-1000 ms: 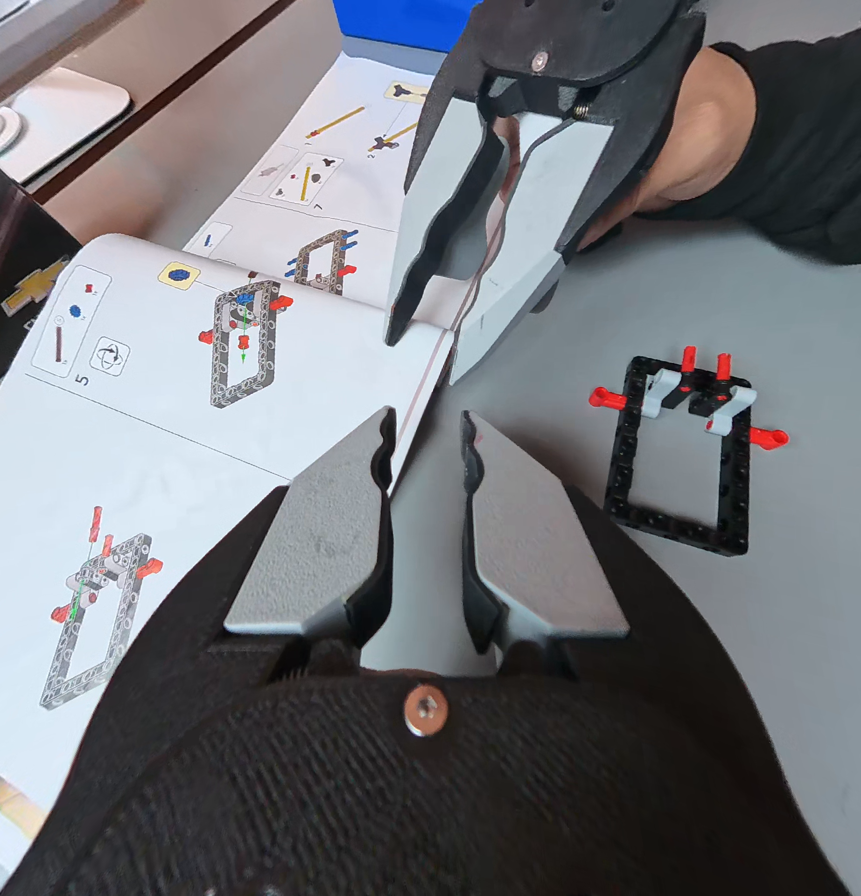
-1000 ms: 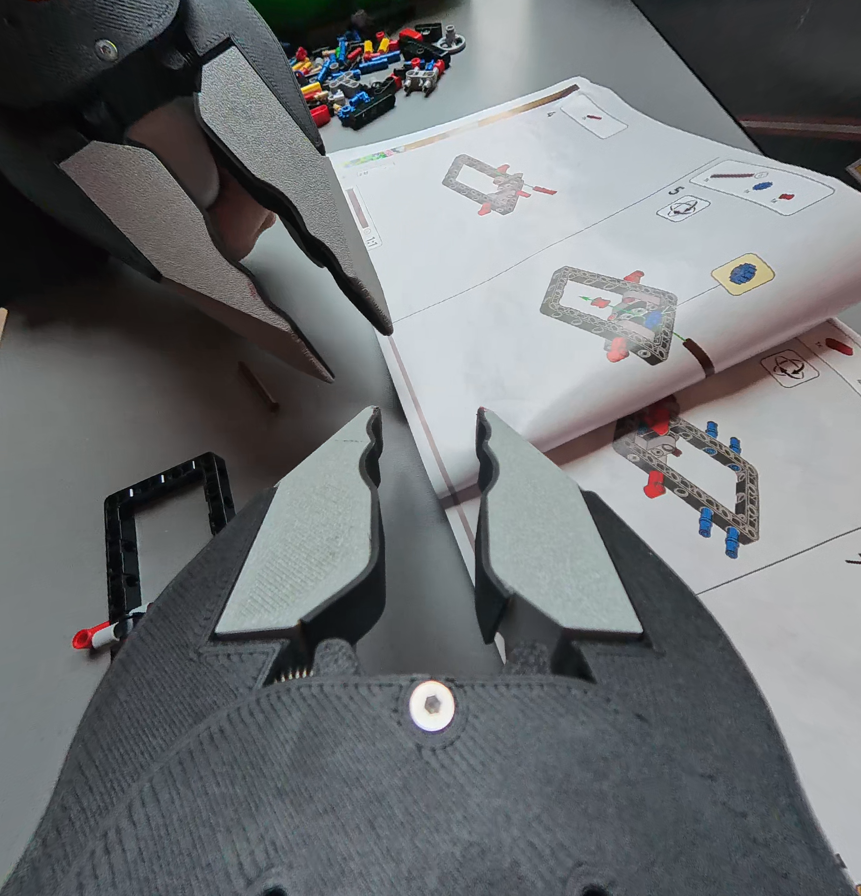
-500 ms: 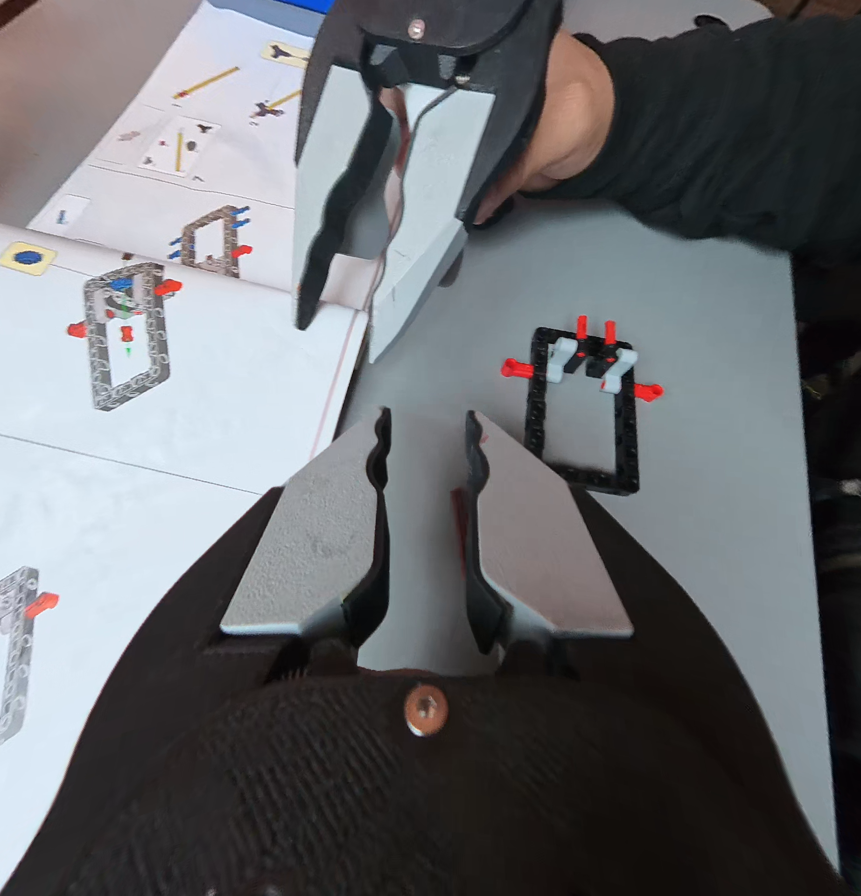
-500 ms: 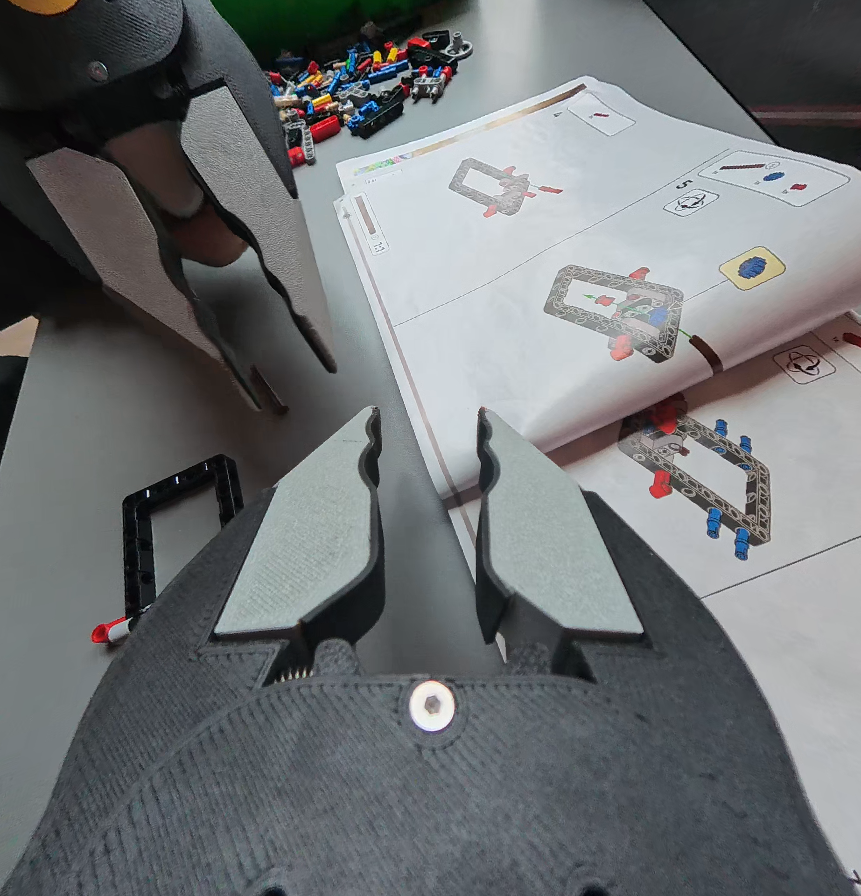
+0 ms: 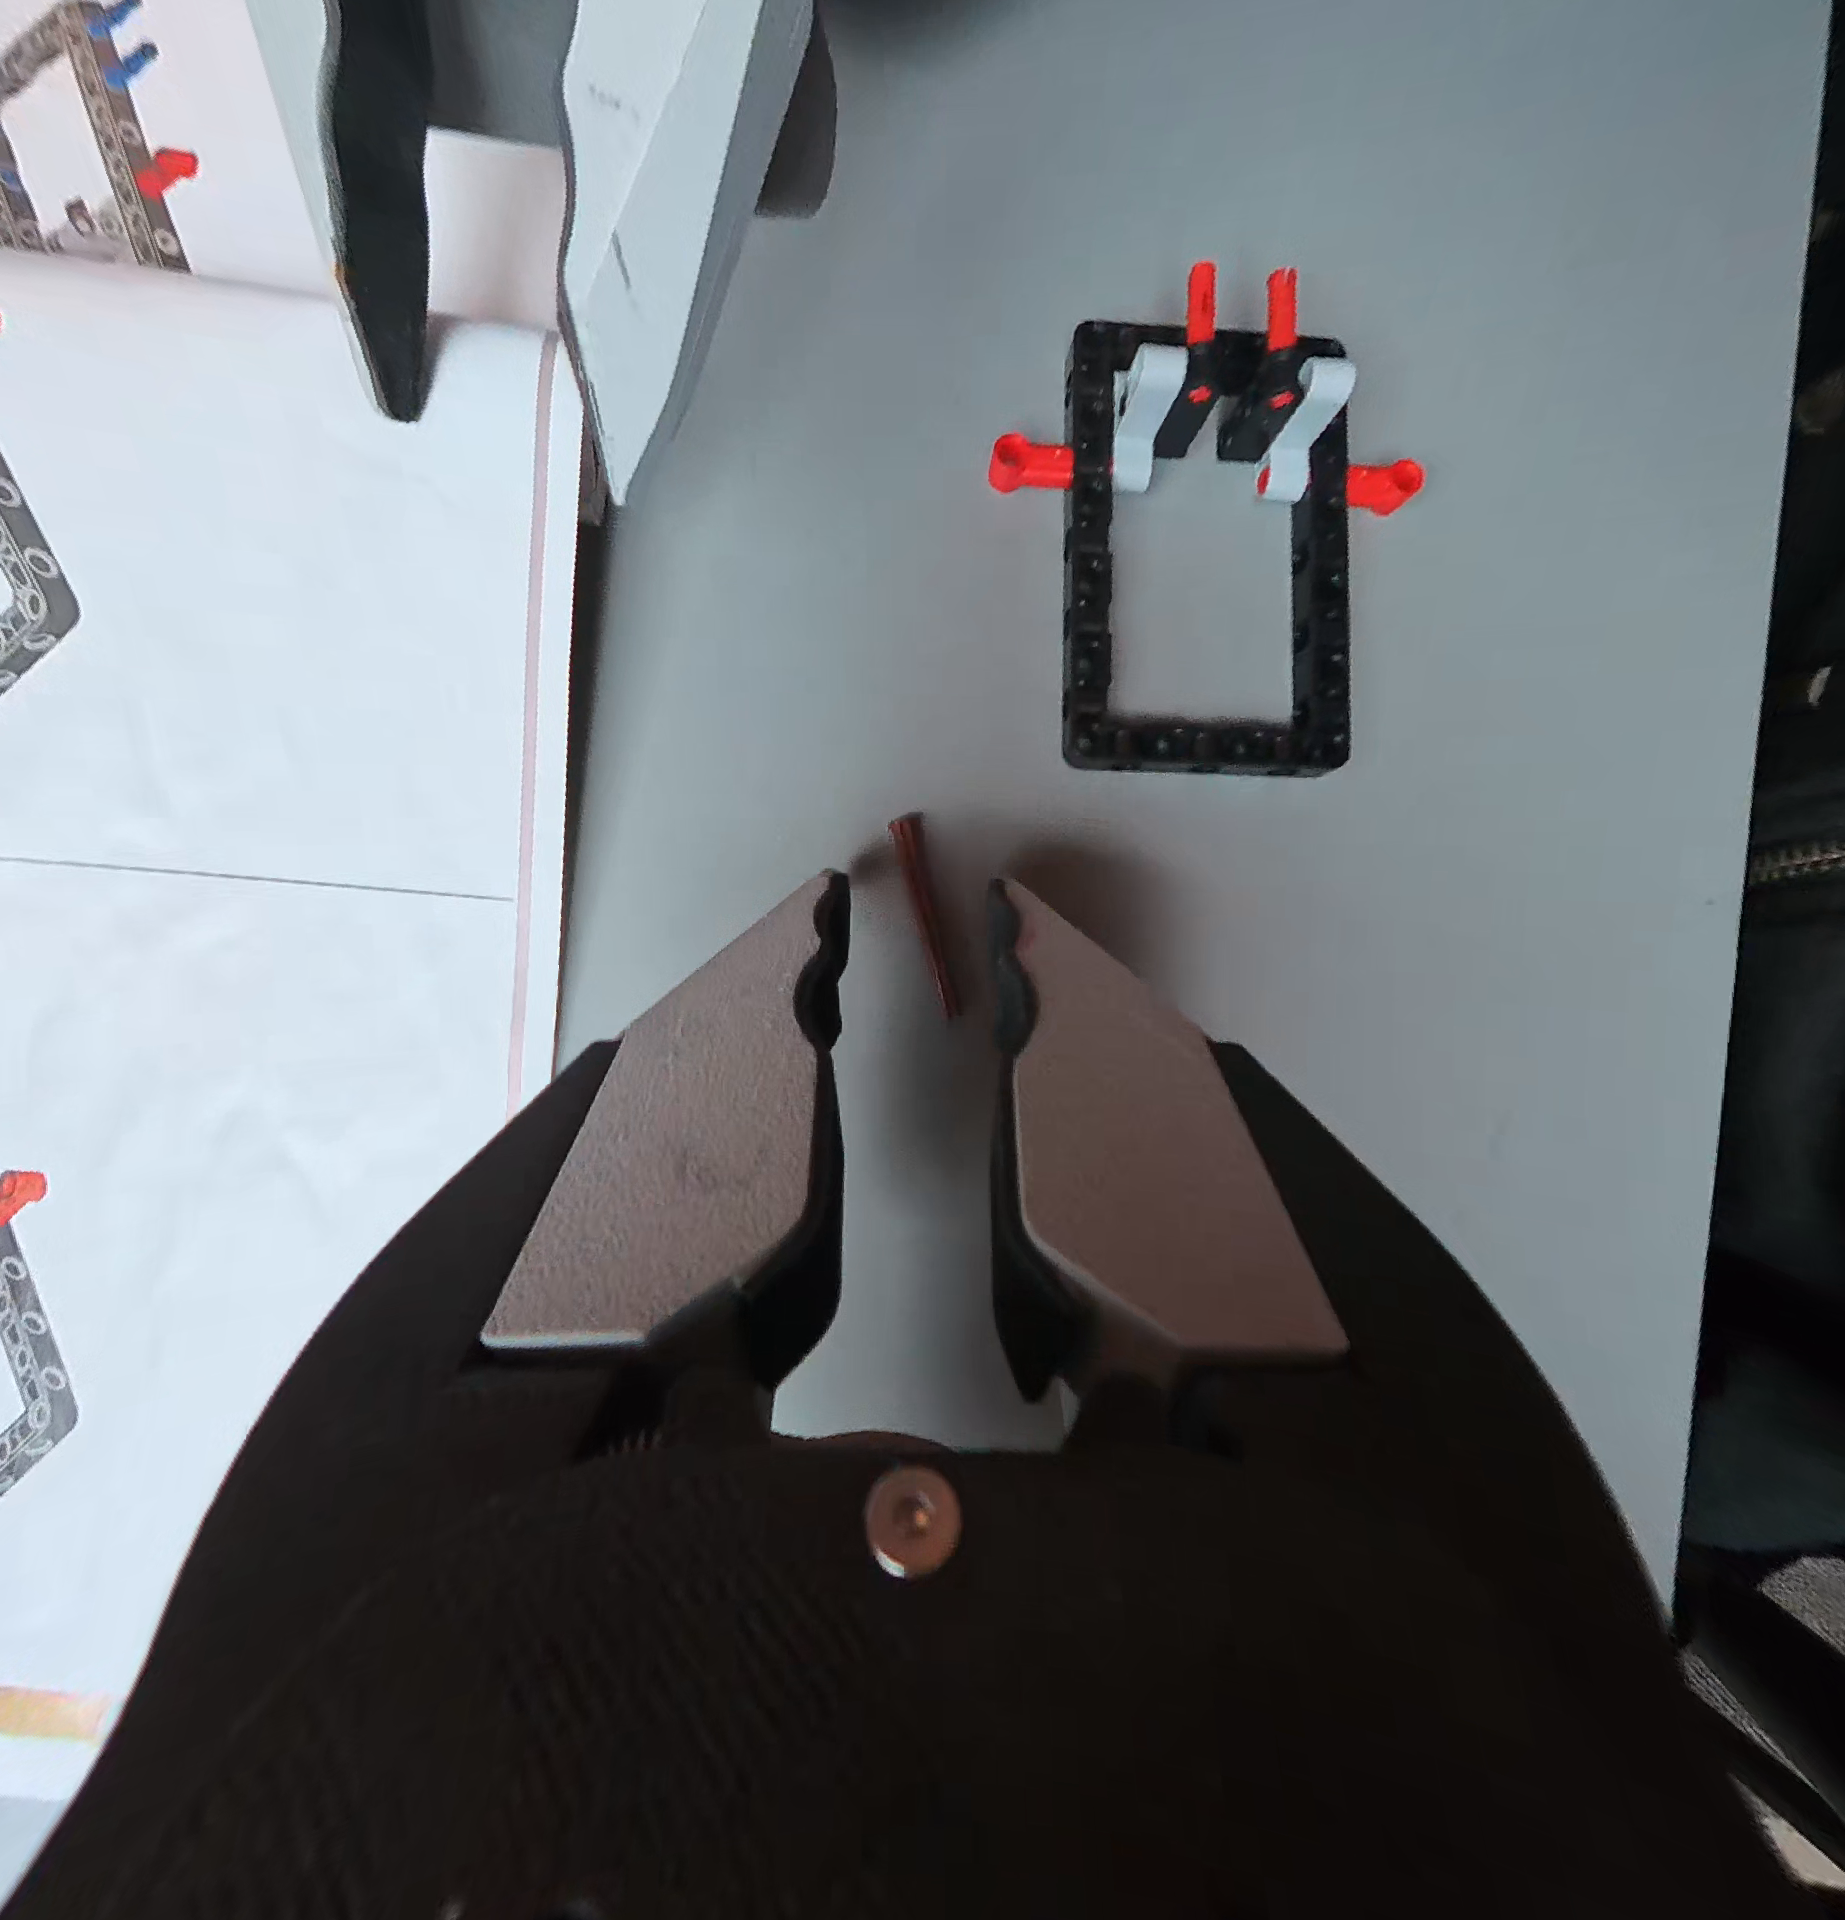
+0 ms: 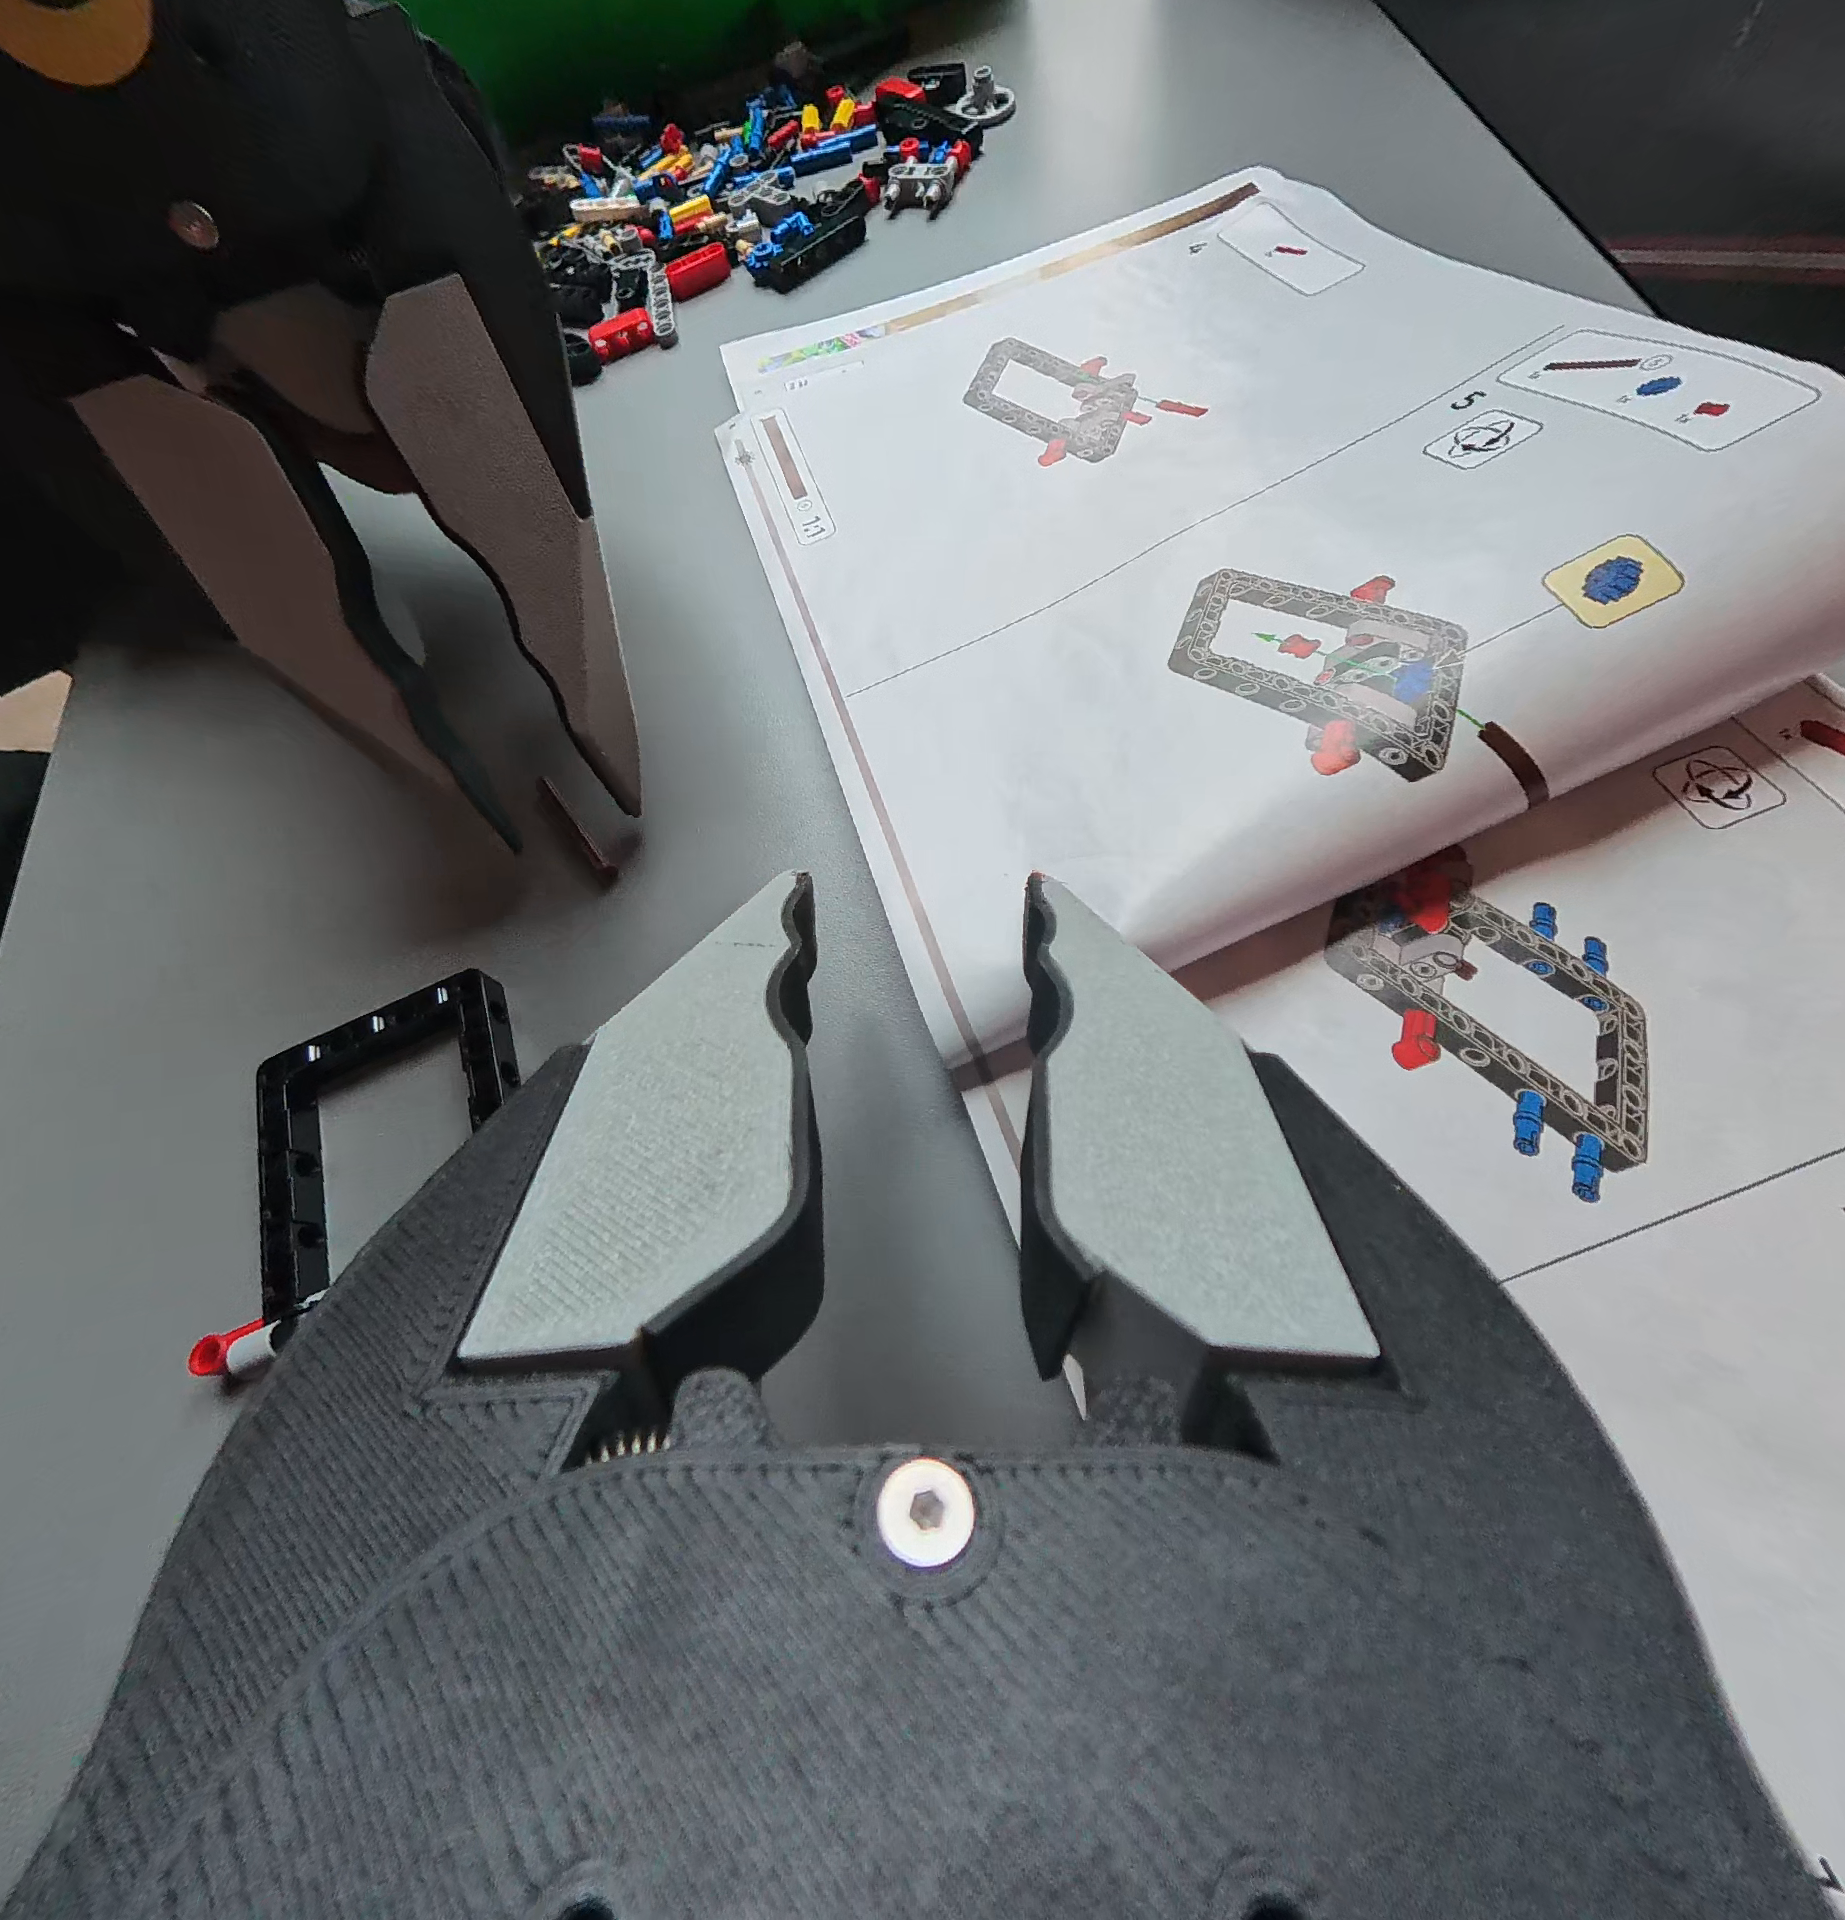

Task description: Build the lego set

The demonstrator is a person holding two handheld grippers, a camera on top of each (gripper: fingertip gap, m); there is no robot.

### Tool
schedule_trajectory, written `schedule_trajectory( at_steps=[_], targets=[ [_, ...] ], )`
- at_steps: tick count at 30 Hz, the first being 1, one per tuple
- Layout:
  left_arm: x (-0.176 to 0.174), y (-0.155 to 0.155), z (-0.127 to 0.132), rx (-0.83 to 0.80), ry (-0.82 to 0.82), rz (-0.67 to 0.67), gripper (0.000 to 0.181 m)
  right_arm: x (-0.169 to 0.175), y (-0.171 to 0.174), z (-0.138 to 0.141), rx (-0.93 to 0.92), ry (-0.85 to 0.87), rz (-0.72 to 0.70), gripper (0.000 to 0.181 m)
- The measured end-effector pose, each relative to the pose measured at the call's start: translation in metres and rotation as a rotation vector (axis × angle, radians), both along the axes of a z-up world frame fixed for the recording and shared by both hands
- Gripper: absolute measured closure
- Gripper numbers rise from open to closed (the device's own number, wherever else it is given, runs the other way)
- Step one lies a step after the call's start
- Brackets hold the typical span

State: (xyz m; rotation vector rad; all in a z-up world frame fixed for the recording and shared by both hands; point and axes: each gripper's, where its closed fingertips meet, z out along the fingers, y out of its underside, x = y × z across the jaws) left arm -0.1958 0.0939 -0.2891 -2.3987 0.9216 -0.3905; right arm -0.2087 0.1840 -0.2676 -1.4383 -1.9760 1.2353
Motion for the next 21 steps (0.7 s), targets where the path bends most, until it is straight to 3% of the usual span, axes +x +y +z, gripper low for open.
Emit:
schedule_trajectory(
  at_steps=[6, 9, 21],
  targets=[
    [-0.002, 0.0, -0.004, 0.024, 0.074, -0.014, 0.16, 0.0, 0.0, 0.0, 0.002, 0.002, 0.002, 0.144],
    [0.004, 0.001, -0.005, 0.026, 0.027, -0.023, 0.179, 0.001, -0.001, 0.0, 0.003, 0.005, 0.003, 0.144],
    [0.011, 0.005, -0.004, 0.004, -0.054, -0.011, 0.18, 0.002, 0.0, 0.004, 0.006, 0.028, 0.0, 0.146]
  ],
)
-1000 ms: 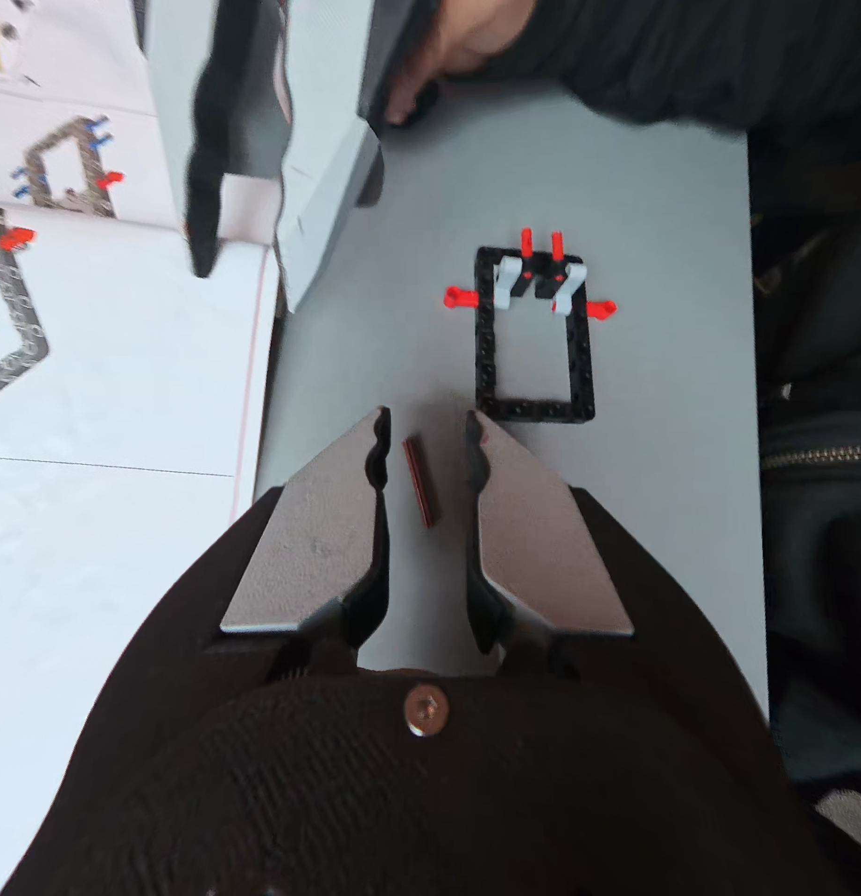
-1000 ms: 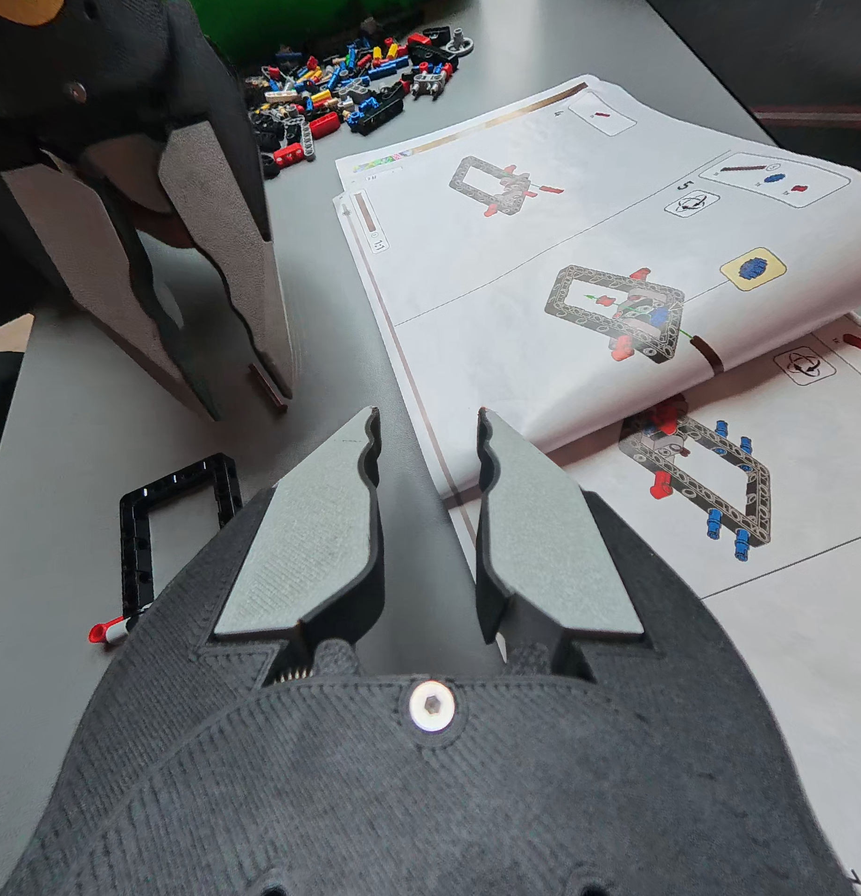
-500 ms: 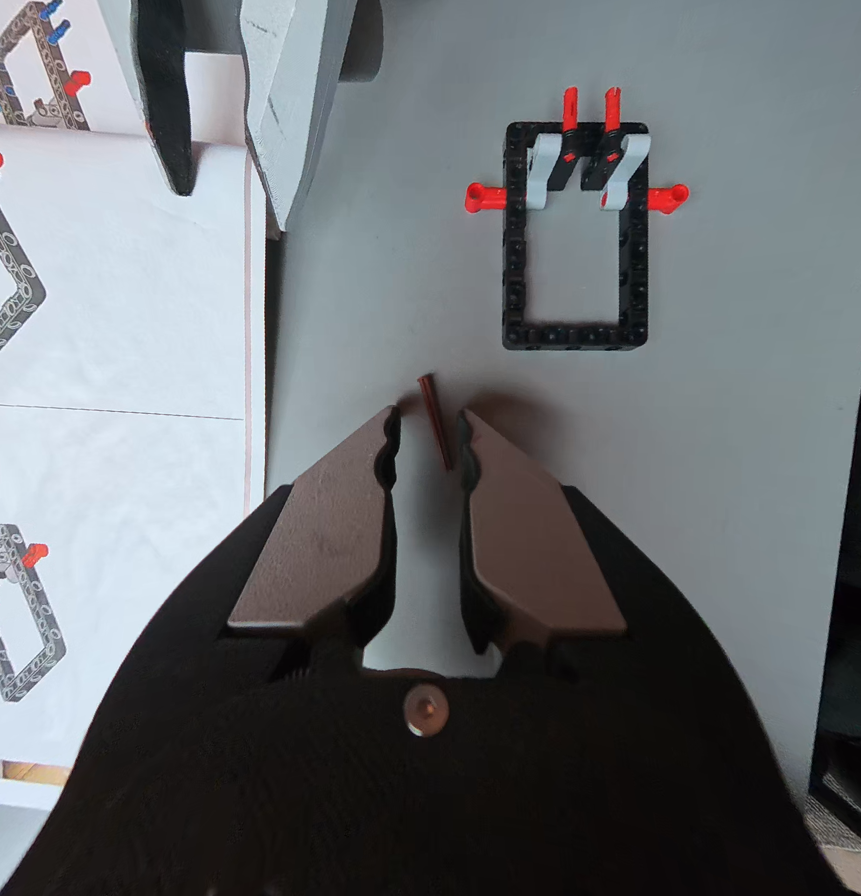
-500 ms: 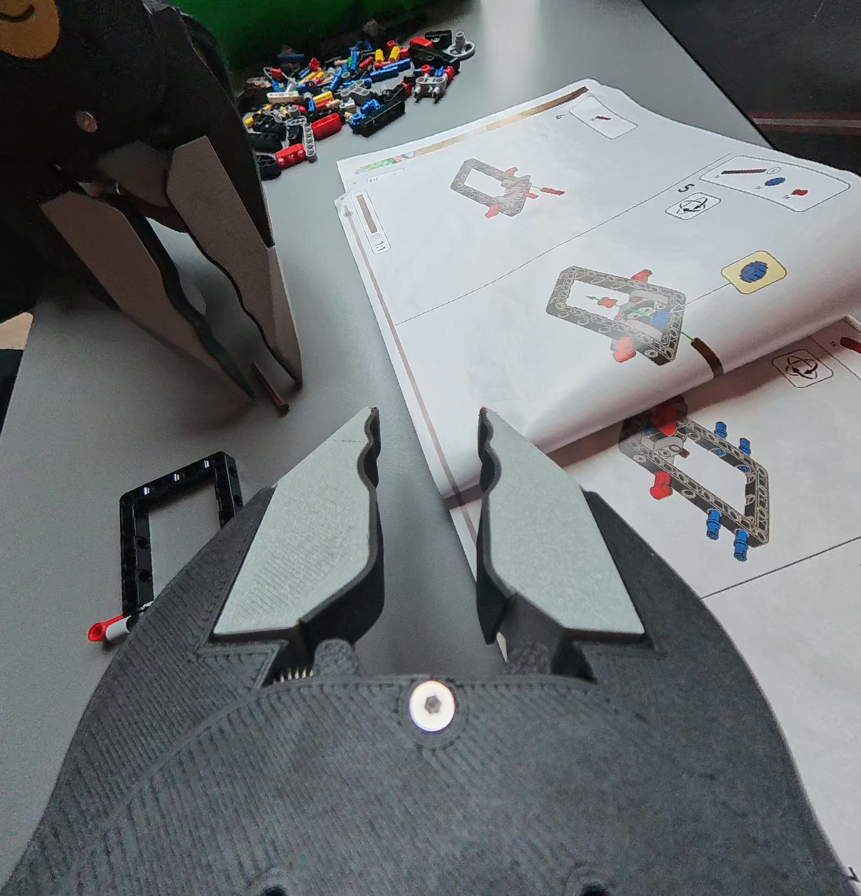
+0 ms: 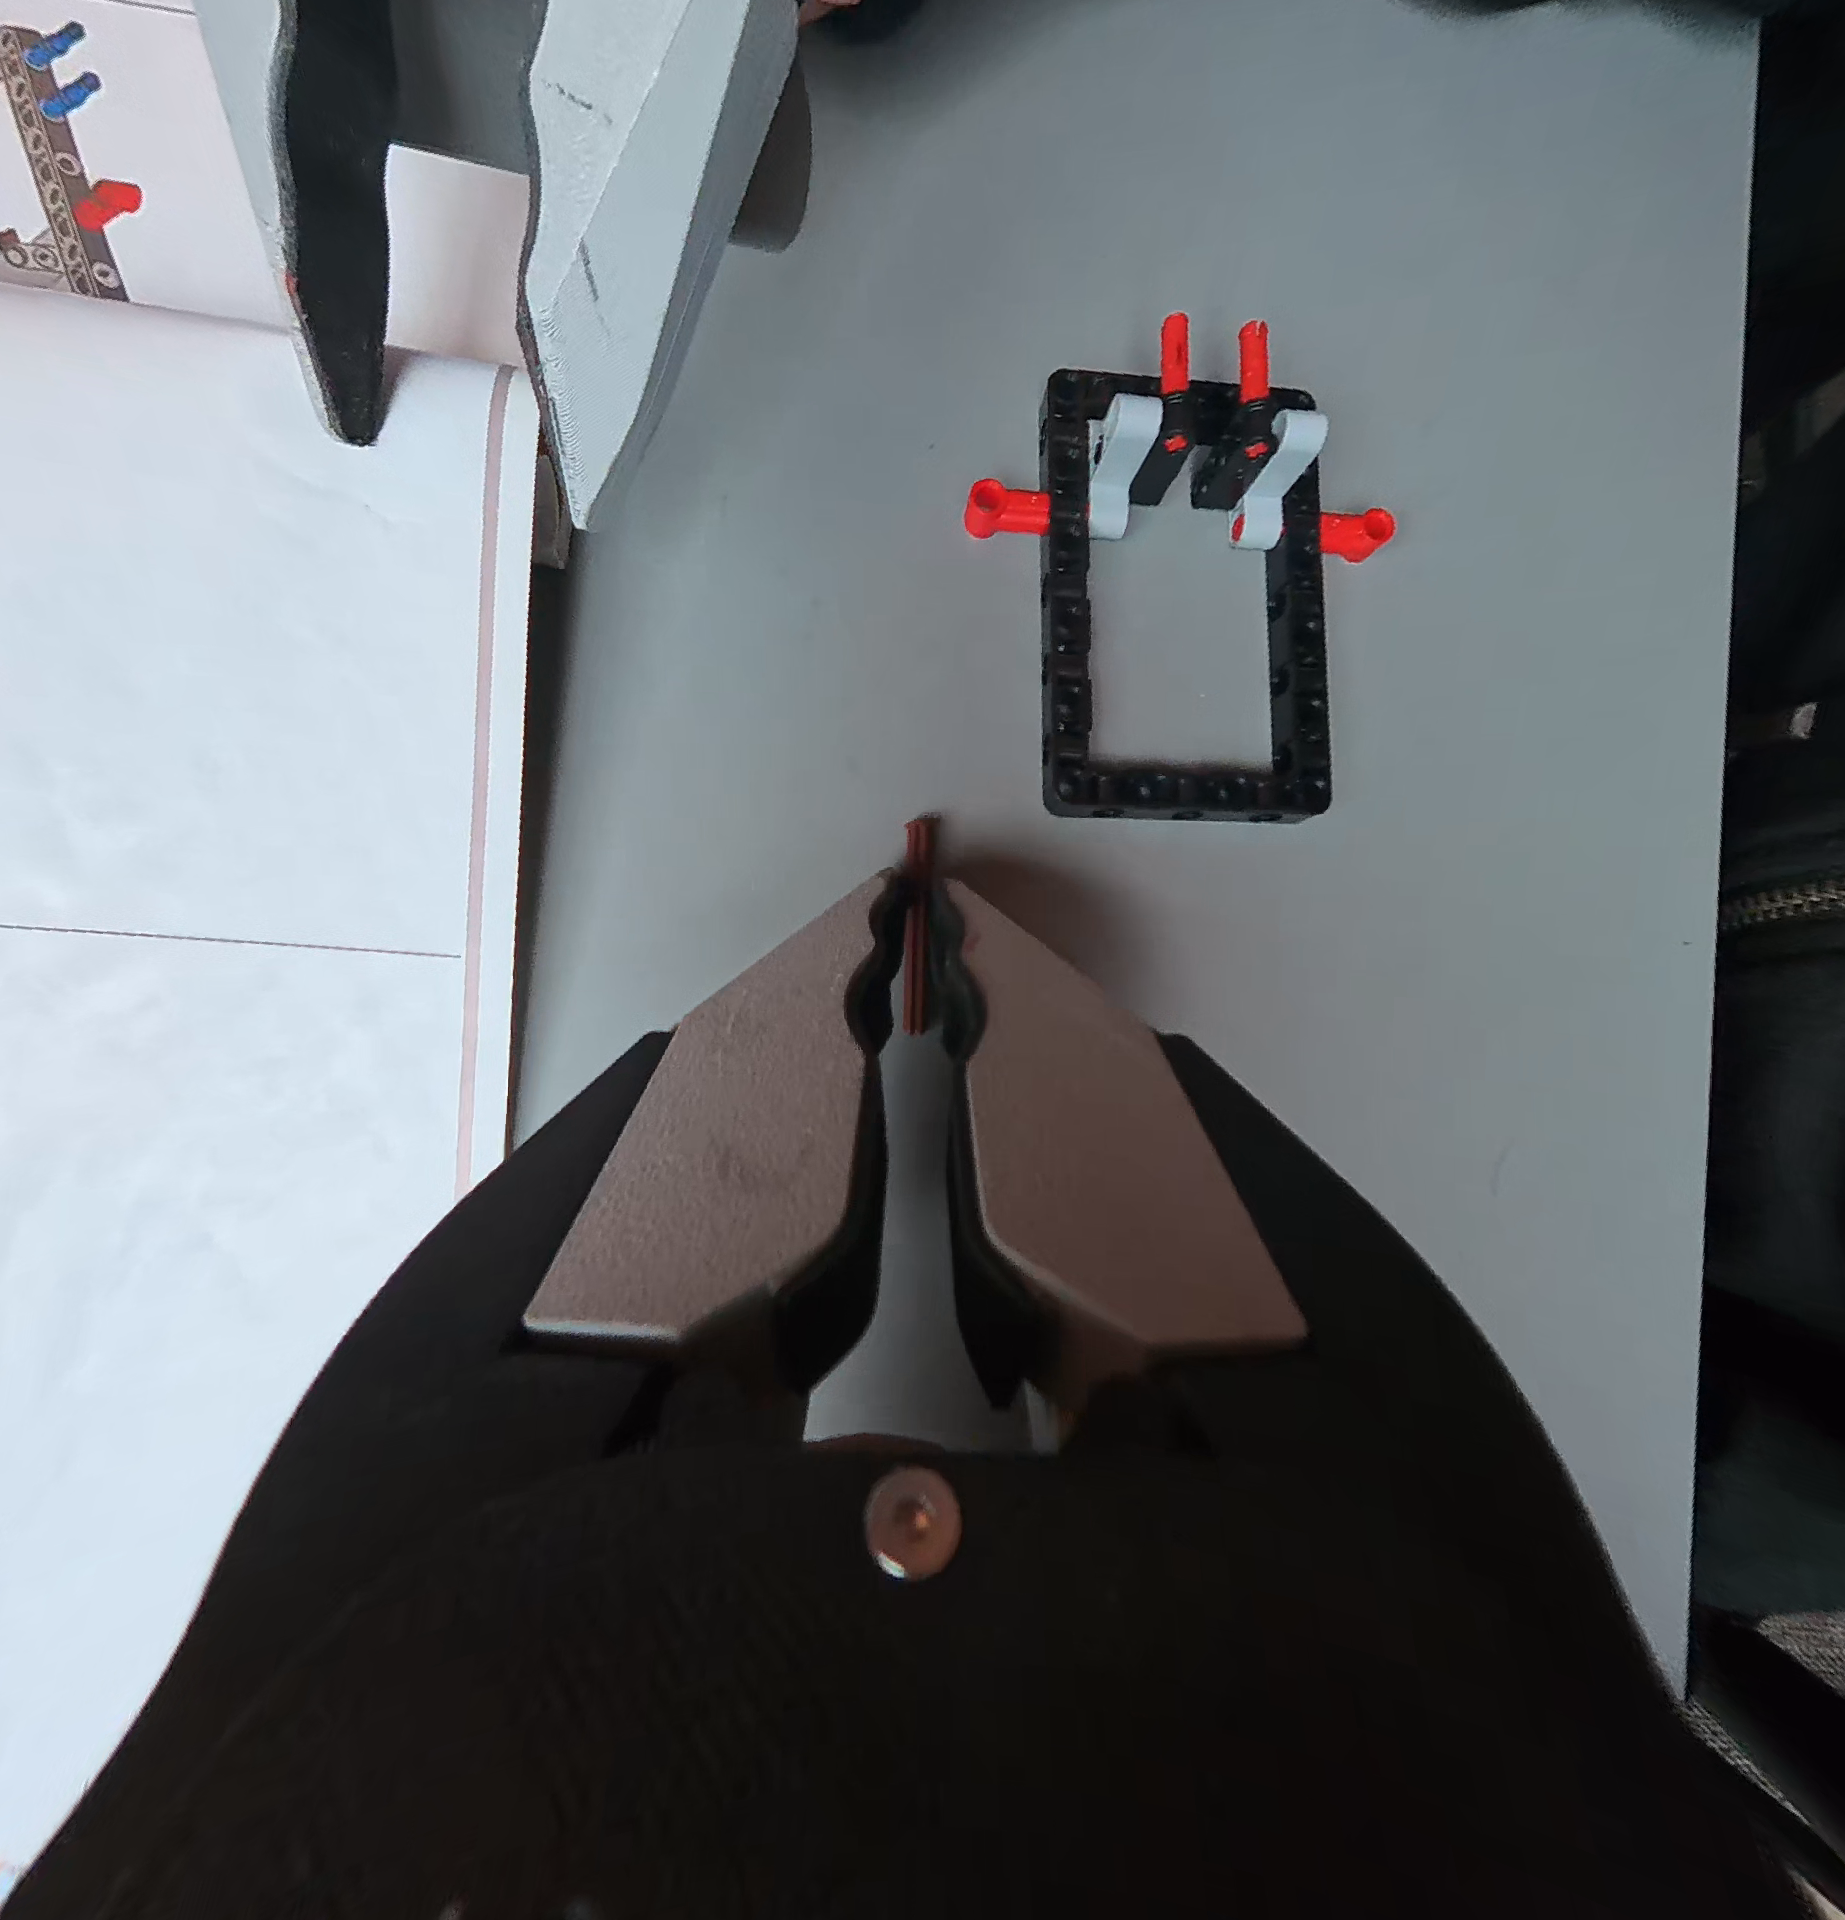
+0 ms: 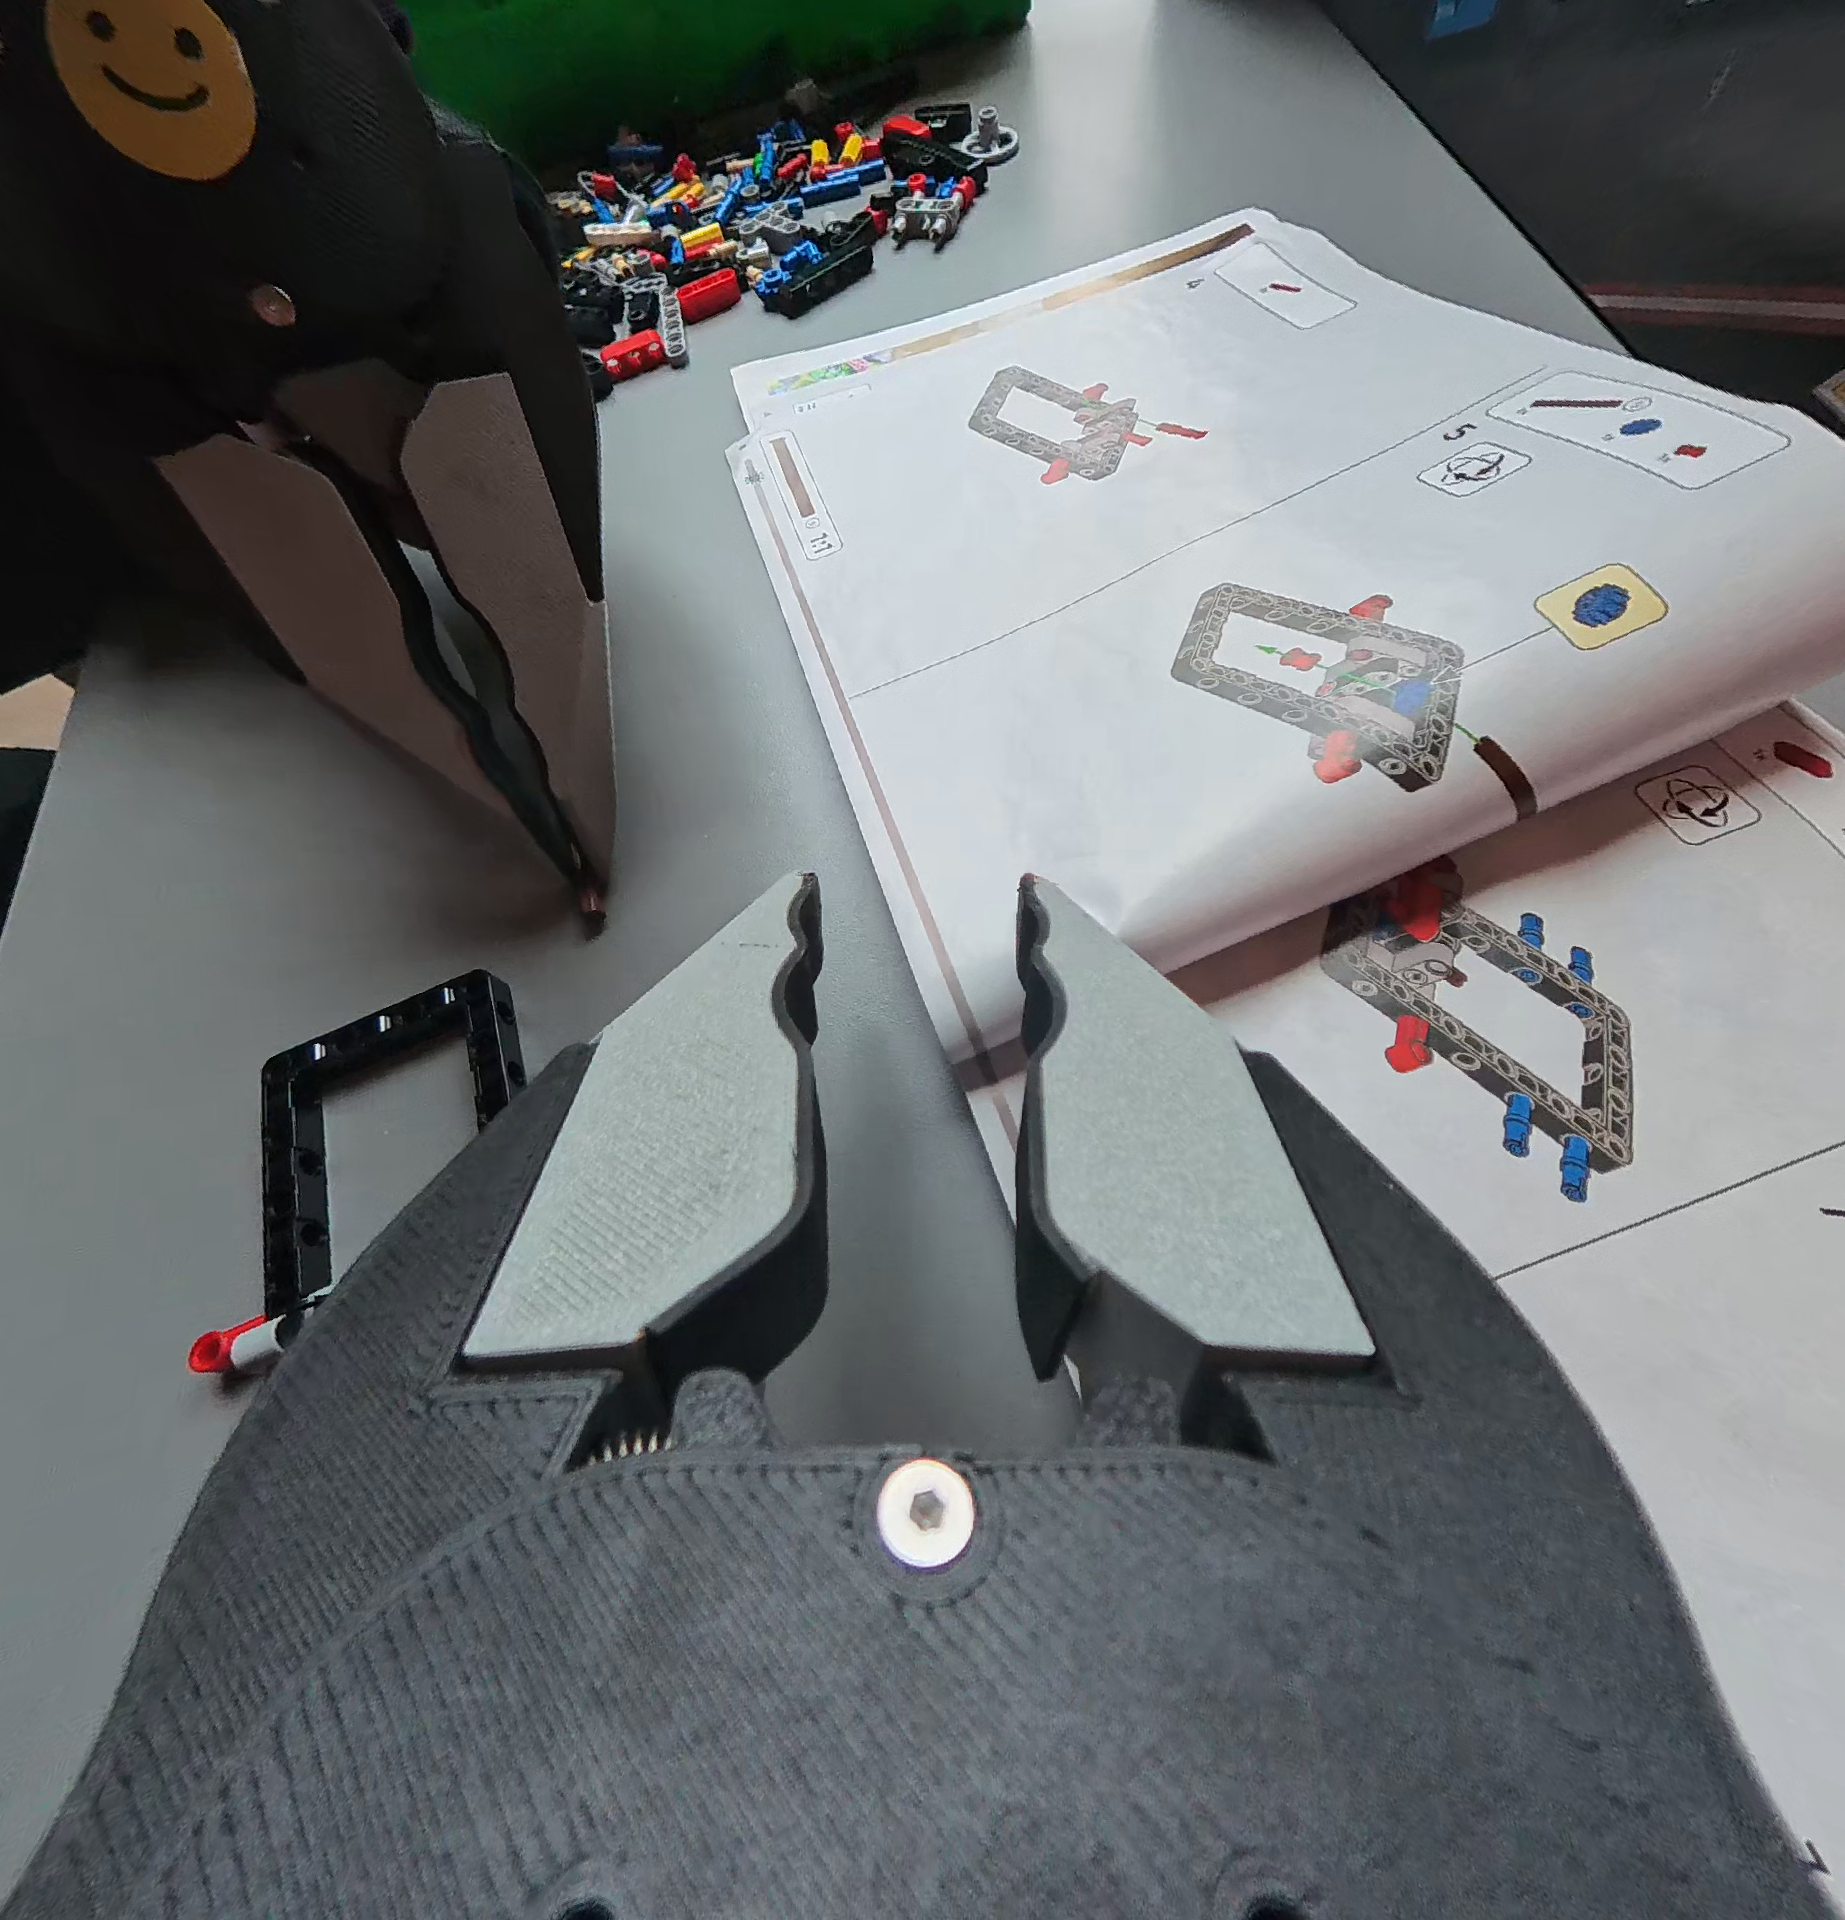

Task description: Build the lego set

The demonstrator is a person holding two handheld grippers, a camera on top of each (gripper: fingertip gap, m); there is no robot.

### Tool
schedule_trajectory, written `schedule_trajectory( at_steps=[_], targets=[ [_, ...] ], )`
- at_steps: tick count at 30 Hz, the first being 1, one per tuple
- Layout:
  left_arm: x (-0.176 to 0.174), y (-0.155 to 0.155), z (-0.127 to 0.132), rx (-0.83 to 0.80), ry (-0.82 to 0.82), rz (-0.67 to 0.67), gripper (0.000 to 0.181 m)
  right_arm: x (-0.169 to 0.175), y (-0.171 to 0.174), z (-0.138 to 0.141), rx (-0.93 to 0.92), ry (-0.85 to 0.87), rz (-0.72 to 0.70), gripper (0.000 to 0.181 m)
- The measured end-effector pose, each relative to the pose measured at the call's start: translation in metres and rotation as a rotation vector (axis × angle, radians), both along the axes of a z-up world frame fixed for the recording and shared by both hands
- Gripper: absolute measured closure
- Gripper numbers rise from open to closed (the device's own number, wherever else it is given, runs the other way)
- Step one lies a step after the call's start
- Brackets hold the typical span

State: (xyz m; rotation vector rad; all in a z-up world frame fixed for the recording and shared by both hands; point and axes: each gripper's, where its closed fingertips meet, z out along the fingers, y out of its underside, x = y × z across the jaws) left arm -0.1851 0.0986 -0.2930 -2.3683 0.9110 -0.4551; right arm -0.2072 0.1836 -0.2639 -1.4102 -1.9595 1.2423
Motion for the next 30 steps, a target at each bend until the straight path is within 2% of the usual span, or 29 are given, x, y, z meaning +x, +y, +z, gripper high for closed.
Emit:
schedule_trajectory(
  at_steps=[7, 21, 26, 30],
  targets=[
    [-0.002, 0.003, 0.0, 0.0, -0.033, 0.022, 0.18, -0.001, 0.003, 0.013, -0.049, 0.066, -0.006, 0.148],
    [-0.002, 0.018, 0.023, 0.103, -0.126, 0.079, 0.18, 0.0, -0.002, 0.026, -0.01, 0.144, 0.018, 0.152],
    [-0.001, 0.019, 0.02, 0.096, -0.117, 0.08, 0.18, 0.001, -0.004, 0.027, -0.004, 0.152, 0.03, 0.153],
    [-0.003, 0.024, 0.027, 0.145, -0.12, 0.097, 0.18, 0.001, -0.007, 0.028, 0.001, 0.159, 0.042, 0.154]
  ],
)
